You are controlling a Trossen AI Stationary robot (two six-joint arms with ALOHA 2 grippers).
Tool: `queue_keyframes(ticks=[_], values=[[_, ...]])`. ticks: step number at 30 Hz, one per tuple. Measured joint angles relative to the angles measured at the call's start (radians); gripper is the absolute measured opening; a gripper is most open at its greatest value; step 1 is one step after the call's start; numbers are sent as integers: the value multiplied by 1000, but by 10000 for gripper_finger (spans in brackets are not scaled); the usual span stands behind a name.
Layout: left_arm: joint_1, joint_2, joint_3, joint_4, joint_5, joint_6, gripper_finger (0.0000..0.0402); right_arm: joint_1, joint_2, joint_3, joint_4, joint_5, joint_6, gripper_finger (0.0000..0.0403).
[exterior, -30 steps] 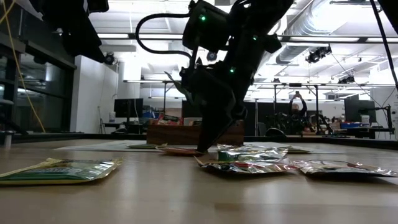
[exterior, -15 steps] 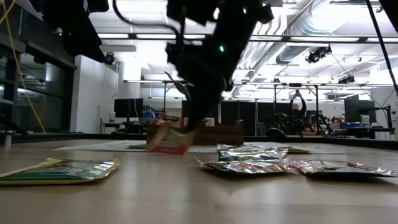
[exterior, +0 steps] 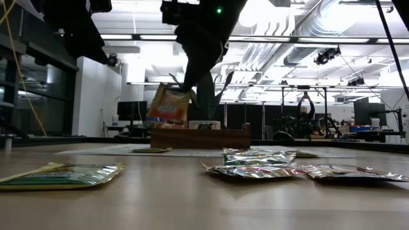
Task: Pick & Place Tea
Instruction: Put the orange tea bag into the middle section of the wooden organizer
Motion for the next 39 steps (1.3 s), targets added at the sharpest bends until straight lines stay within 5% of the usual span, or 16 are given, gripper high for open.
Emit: queue_keyframes(ticks=[15,26,39], values=[[0,0,0,0,0,0,220,-46,-3,87,-155,178,-140,0],[0,0,0,1,-2,0,220,-182,-3,87,-155,276,-226,0],[0,0,0,1,-2,-6,220,-295,-3,-45,47,200,-372,0]])
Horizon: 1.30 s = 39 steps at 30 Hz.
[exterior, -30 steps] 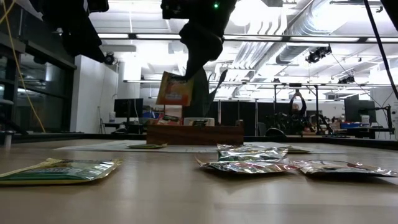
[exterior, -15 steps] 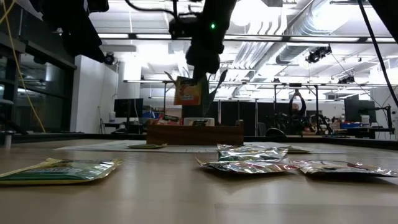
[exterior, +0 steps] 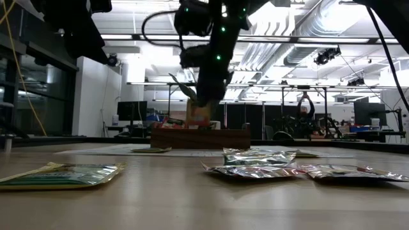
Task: Pick & Place Tea
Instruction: Put the orange tea bag into the middle section of the wooden organizer
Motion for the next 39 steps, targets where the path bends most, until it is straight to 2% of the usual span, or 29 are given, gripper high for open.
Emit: queue_keyframes(ticks=[10,17,30,35,39], values=[[0,0,0,0,0,-12,220,-22,0,-87,111,-49,-34,0],[0,0,0,-1,1,-19,220,-41,0,-137,110,-59,-25,0],[0,0,-1,-2,2,-21,220,-43,-15,-137,110,-45,-159,0],[0,0,-1,-2,2,-21,220,-43,-15,-137,110,-117,-215,0],[0,0,-1,-2,2,-21,220,-46,-15,-137,124,-128,-212,0]])
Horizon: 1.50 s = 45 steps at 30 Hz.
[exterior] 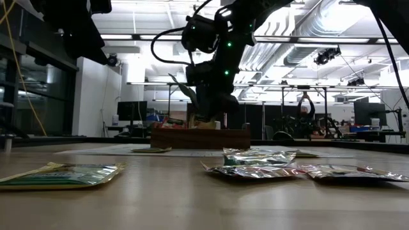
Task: Pick & Place Tea
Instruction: Put the orange tea bag into the middle section of the wooden organizer
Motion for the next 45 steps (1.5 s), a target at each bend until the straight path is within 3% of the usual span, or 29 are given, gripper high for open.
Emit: queue_keyframes(ticks=[15,24,31,37,45], values=[[0,0,0,0,0,-2,220,1,-4,0,3,-89,23,17],[0,0,0,1,2,-2,220,2,-37,0,20,-113,38,98],[0,0,0,1,7,-2,220,15,-72,0,-38,-156,191,175],[0,0,0,2,4,-1,220,57,-101,0,-120,-306,299,205],[0,0,0,2,-1,2,220,98,-102,-10,-196,-562,369,192]])
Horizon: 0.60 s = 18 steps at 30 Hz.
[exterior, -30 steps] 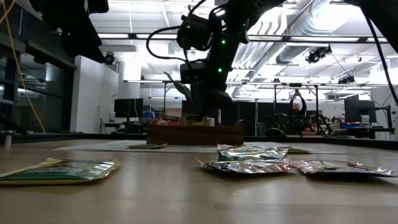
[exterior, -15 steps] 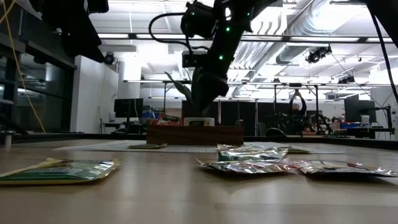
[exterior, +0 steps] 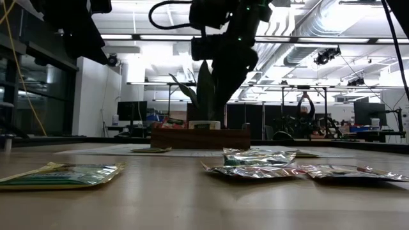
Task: Pick & Place Tea
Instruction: Put the orange tea bag into the middle section of the wooden organizer
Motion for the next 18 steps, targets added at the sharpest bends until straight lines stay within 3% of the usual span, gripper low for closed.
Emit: queue_keyframes(ticks=[5,18], values=[[0,0,0,0,0,0,220,-6,0,-53,7,-173,28,186],[0,0,0,0,0,0,220,-34,0,-184,20,-155,54,235]])
